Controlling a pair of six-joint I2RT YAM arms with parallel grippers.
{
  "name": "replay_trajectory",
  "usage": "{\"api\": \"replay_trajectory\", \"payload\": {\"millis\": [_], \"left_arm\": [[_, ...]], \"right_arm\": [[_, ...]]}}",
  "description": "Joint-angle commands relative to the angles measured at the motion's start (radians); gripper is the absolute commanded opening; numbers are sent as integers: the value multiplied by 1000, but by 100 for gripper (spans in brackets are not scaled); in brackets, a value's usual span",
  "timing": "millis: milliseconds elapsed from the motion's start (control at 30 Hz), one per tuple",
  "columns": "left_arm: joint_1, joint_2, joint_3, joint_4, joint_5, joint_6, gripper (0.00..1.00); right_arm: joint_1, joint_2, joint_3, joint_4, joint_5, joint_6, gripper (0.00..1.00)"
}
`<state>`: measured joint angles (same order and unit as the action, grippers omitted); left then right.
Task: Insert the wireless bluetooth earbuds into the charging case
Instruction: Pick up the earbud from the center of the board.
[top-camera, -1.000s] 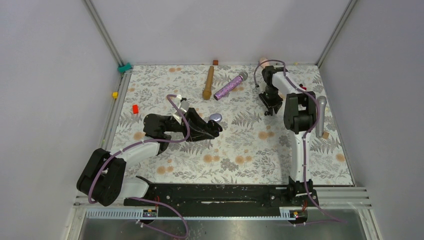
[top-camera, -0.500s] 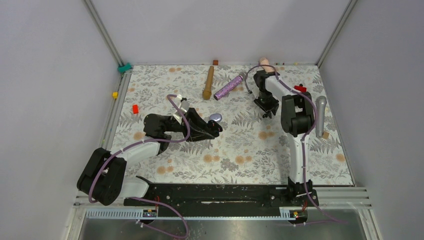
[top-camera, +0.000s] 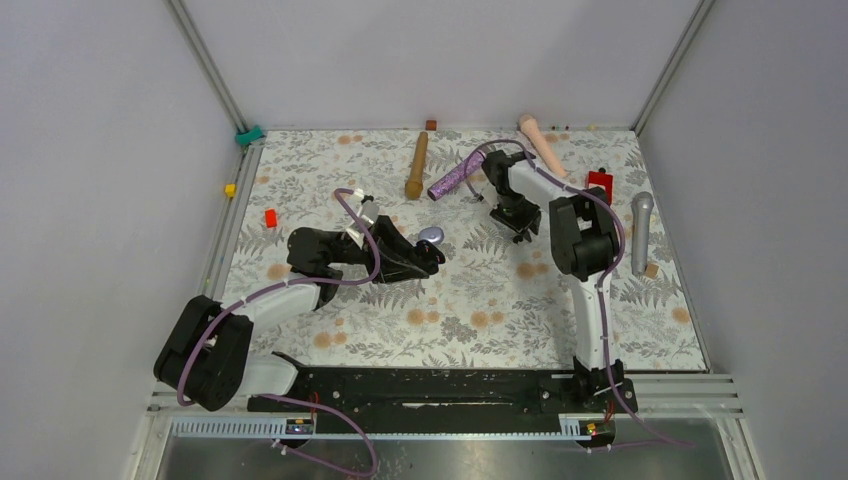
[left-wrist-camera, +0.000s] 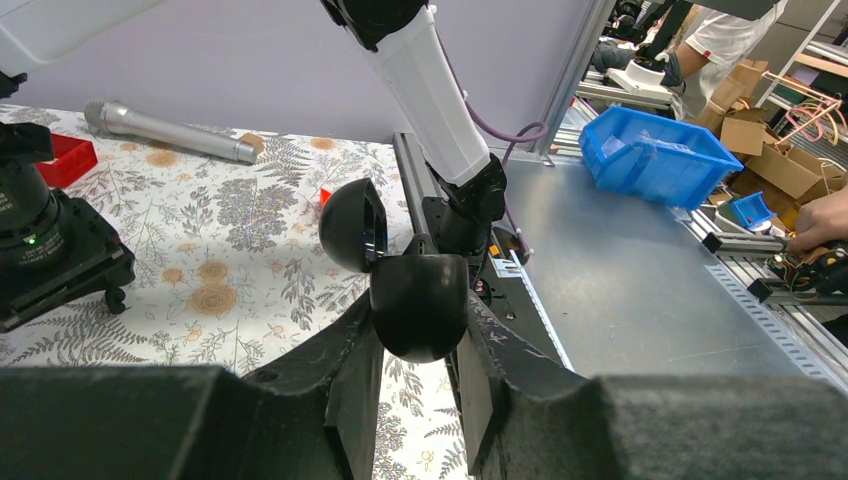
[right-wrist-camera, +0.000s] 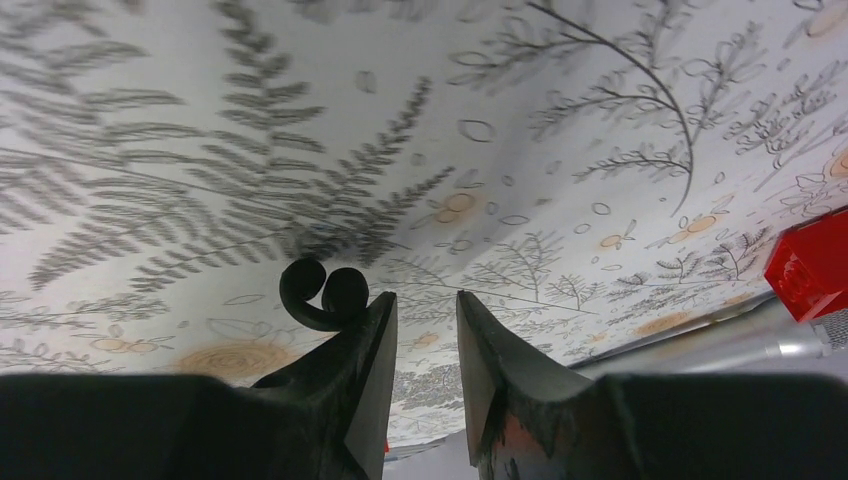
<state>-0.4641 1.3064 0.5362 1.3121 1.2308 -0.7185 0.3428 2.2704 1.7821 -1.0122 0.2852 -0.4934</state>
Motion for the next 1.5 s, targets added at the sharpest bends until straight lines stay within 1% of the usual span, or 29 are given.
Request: {"api": "replay_trajectory", "payload": {"millis": [0,467,633,767,933,1033,1167,1267,1467], "left_arm": [[1,-1,12,73,15,-7,0],[1,-3,11,82,18,-18,0],[2,0,13,88,18,-24,0],[1,-1,13,92,18,-27,0],[1,-4,11,93,19,-28,0],[1,-3,13,94,19,-29,0],[1,-11,12,98,19,-35,0],[1,-17,11,97,19,-32,0],[2,-11,10,102,21,-33,0]], "right_arm": [[57,-67,-24,-39,14,-9,36],[194,-110,-119,-75,-16,9,33],[245,-135,-147,-90,-78,34,32],[280,-168,-150,-90,-85,45,33],[284,-236,-132,-59,-63,73,37],[284,-267,-130,-14,-73,111,37],[282,-256,-146,33,-78,162,34],[271,-234,-157,70,-24,193,33],[258,-189,-125,82,-3,240,38]]}}
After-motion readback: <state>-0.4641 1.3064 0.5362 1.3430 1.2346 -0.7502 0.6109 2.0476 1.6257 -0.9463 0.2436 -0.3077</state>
